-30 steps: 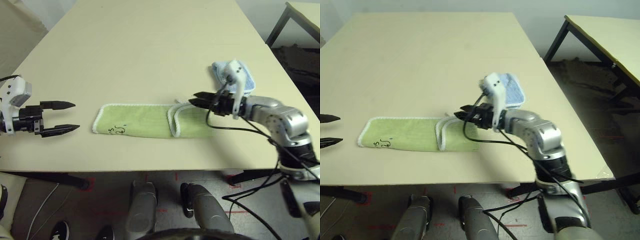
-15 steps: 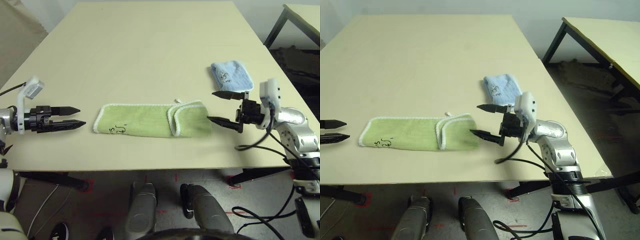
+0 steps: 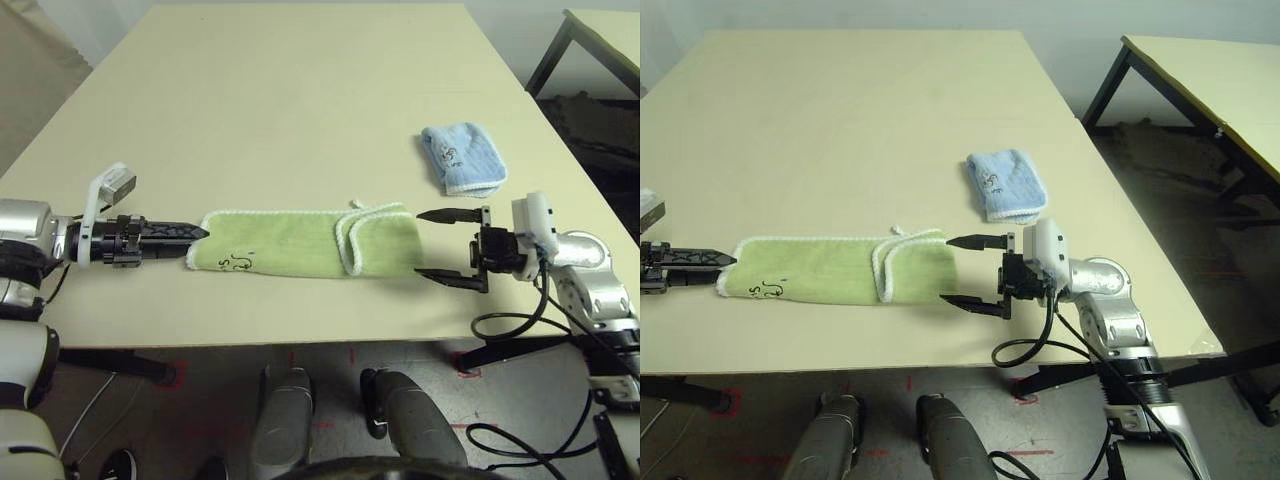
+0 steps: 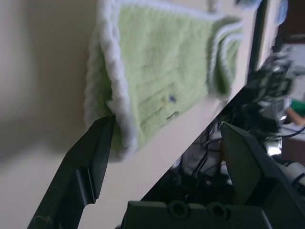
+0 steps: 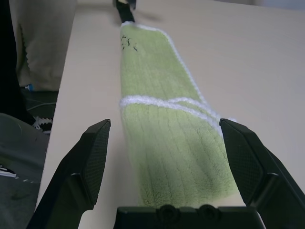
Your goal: Fold the towel and set it aside.
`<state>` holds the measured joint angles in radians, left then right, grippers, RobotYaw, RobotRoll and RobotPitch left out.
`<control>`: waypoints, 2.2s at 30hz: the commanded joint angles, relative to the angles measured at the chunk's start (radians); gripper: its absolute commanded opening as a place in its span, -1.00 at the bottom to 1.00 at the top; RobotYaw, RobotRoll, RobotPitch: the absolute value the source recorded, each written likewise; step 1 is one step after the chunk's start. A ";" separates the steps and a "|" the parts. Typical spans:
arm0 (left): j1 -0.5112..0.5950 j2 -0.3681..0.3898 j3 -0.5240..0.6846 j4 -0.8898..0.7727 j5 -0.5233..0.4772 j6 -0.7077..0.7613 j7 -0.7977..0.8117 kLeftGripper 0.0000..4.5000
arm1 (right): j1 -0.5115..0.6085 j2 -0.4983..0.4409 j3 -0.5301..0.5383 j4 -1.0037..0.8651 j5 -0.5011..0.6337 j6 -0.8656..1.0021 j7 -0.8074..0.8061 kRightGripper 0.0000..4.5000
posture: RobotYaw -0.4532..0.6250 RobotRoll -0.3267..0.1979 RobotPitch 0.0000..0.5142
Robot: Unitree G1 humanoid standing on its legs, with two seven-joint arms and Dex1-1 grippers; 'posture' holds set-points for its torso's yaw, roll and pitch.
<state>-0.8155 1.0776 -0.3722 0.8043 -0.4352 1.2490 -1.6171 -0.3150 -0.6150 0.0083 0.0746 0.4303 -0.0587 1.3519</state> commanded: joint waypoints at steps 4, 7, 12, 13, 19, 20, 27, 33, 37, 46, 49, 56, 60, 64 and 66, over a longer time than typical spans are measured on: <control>0.005 0.016 -0.064 -0.007 0.071 -0.018 0.003 1.00 | 0.024 -0.012 -0.007 -0.063 0.017 0.041 -0.023 0.99 | -0.17 0.25 -0.35; -0.021 0.024 -0.064 0.033 0.103 -0.039 0.003 1.00 | 0.034 -0.011 -0.005 -0.076 0.017 0.051 -0.028 0.99 | -0.16 0.25 -0.34; -0.051 0.011 -0.046 0.095 0.149 -0.063 0.009 1.00 | 0.037 0.003 0.008 -0.084 0.013 0.059 -0.038 0.99 | -0.15 0.25 -0.34; -0.053 0.005 -0.040 0.105 0.156 -0.065 0.012 1.00 | 0.038 0.004 0.009 -0.087 0.013 0.060 -0.040 0.99 | -0.15 0.25 -0.33; -0.056 -0.060 0.032 0.151 0.161 -0.062 0.056 1.00 | 0.041 0.007 0.010 -0.096 0.016 0.066 -0.048 0.99 | -0.15 0.25 -0.32; -0.062 -0.078 0.056 0.163 0.154 -0.060 0.066 1.00 | 0.043 0.006 0.009 -0.098 0.016 0.068 -0.049 0.99 | -0.15 0.25 -0.32; -0.048 -0.135 0.114 0.183 0.174 -0.137 0.053 1.00 | 0.059 -0.001 0.010 -0.115 0.013 0.074 -0.049 0.99 | -0.17 0.25 -0.32; -0.039 -0.160 0.123 0.209 0.197 -0.176 0.041 0.30 | 0.064 -0.003 0.007 -0.124 0.013 0.082 -0.059 1.00 | -0.18 0.25 -0.32; -0.043 -0.167 0.118 0.223 0.217 -0.190 0.022 -0.32 | 0.065 -0.004 0.006 -0.126 0.013 0.086 -0.062 1.00 | -0.18 0.25 -0.32; -0.055 -0.164 0.130 0.269 0.242 -0.221 0.003 -0.99 | 0.068 -0.002 0.015 -0.119 0.008 0.082 -0.056 1.00 | -0.17 0.25 -0.34; -0.060 -0.148 0.134 0.280 0.238 -0.229 0.003 -0.99 | 0.068 -0.004 0.017 -0.116 0.006 0.080 -0.053 1.00 | -0.17 0.25 -0.34; -0.064 -0.046 0.126 0.275 0.177 -0.222 0.003 -0.99 | 0.069 -0.013 0.000 -0.106 0.012 0.075 -0.045 1.00 | -0.16 0.25 -0.34; -0.056 0.025 0.116 0.293 0.162 -0.248 0.003 -0.99 | 0.074 -0.011 -0.018 -0.091 0.030 0.084 -0.050 1.00 | -0.16 0.25 -0.34; -0.036 0.084 0.101 0.305 0.149 -0.277 0.003 -0.99 | 0.071 -0.003 -0.031 -0.070 0.048 0.096 -0.063 1.00 | -0.14 0.25 -0.33; -0.021 0.106 0.094 0.302 0.134 -0.288 0.003 -0.99 | 0.070 -0.001 -0.029 -0.068 0.048 0.096 -0.062 1.00 | -0.13 0.25 -0.33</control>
<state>-0.8501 1.1659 -0.2615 1.0992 -0.2901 0.9725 -1.6150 -0.2522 -0.6160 -0.0172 0.0022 0.4684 0.0305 1.2904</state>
